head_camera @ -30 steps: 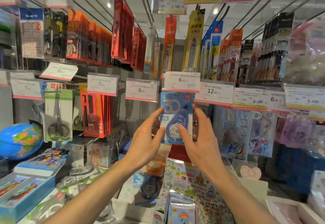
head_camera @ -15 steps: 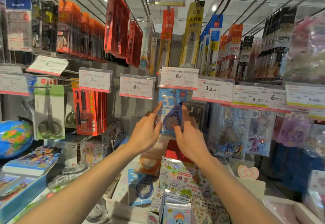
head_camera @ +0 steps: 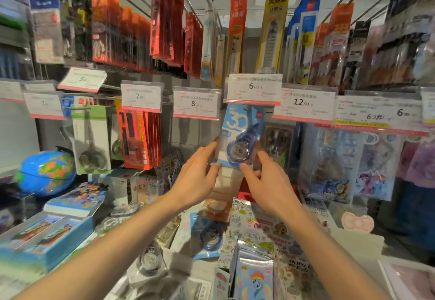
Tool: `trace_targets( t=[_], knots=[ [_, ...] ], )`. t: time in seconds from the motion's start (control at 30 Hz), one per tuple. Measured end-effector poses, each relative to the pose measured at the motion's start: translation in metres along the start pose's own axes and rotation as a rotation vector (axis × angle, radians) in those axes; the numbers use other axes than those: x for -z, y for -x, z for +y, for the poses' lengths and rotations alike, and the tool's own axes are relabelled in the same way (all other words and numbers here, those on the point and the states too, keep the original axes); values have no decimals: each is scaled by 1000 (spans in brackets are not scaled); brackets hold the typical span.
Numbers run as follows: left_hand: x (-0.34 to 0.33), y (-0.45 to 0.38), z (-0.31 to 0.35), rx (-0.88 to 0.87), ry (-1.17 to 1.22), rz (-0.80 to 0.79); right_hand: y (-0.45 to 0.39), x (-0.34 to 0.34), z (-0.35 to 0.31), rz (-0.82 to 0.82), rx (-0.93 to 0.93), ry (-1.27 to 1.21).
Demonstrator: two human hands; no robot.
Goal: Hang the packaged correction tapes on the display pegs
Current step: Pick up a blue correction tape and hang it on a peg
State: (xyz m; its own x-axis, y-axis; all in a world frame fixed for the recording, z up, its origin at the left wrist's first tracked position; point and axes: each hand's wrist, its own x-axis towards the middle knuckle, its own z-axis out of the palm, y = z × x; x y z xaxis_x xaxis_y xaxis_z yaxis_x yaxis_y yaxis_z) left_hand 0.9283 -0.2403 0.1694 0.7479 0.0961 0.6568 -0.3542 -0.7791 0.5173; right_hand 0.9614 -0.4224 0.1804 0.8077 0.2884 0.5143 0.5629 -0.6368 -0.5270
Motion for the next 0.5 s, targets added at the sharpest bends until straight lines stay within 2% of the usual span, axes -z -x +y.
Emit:
trace_targets(
  t=[0.27,0.4,0.5],
  knots=[
    [26,28,-58,62,163,-77,25,-25,-28,-96,100,267],
    [20,38,-112,224,251,-244,27,-58,-47,-36,205,383],
    [6,45,-146,313,238,-416,27,-94,-56,-143,125,457]
  ],
)
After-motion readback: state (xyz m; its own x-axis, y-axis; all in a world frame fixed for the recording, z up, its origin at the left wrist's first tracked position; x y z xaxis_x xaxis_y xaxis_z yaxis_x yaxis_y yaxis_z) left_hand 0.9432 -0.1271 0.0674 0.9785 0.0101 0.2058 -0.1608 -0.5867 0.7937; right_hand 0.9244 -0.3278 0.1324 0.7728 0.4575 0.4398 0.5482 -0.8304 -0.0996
